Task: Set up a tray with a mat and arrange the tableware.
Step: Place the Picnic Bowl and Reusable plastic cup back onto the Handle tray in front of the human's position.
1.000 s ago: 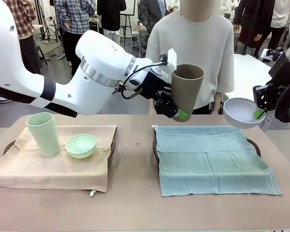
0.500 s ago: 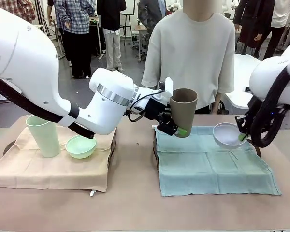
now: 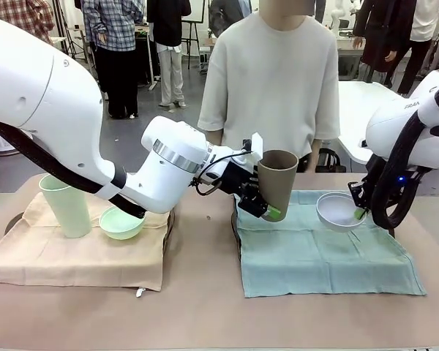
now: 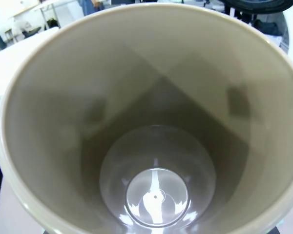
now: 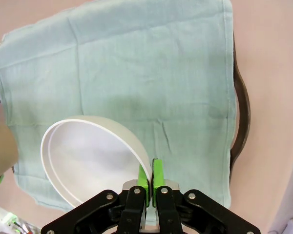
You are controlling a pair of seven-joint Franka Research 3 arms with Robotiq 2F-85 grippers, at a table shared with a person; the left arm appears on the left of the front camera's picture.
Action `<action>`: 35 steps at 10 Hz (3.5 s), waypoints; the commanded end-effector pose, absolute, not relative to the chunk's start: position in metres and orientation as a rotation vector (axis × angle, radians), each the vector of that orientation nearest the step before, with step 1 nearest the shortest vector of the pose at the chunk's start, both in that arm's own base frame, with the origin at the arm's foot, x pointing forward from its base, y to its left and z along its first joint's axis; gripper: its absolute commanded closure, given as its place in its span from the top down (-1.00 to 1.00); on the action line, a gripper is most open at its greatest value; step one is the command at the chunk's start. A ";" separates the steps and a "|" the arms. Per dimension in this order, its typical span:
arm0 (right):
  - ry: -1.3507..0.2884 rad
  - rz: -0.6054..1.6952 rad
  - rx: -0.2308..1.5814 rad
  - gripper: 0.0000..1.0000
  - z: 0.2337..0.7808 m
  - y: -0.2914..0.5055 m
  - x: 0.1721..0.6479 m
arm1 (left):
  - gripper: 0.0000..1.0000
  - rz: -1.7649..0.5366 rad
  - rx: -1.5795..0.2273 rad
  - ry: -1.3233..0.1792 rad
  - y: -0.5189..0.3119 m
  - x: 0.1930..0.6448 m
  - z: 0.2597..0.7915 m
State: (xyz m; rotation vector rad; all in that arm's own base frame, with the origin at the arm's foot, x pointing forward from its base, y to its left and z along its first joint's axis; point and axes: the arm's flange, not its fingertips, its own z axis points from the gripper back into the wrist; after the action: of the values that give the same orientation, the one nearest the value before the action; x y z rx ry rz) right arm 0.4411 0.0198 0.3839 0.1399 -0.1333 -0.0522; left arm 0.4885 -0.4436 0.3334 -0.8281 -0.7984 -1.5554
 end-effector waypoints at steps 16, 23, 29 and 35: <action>-0.050 -0.076 0.227 -0.91 0.341 0.015 0.466 | 0.59 -1.596 -0.843 -0.815 -0.472 0.502 0.274; -0.056 -0.068 0.217 0.28 0.340 0.012 0.464 | 1.00 -1.594 -0.783 -0.789 -0.471 0.503 0.273; -0.104 -0.044 0.150 0.34 0.386 -0.007 0.442 | 1.00 -1.497 -0.707 -0.638 -0.419 0.504 0.302; -0.151 -0.006 0.084 1.00 0.453 -0.017 0.410 | 1.00 -1.316 -0.379 -0.318 -0.341 0.458 0.435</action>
State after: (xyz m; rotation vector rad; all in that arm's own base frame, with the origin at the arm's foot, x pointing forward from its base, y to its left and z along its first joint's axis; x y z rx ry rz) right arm 0.4237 -0.0191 0.4429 0.1003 -0.1444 -0.0220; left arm 0.4666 -0.3475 0.4069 -0.4410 -0.3648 -1.3832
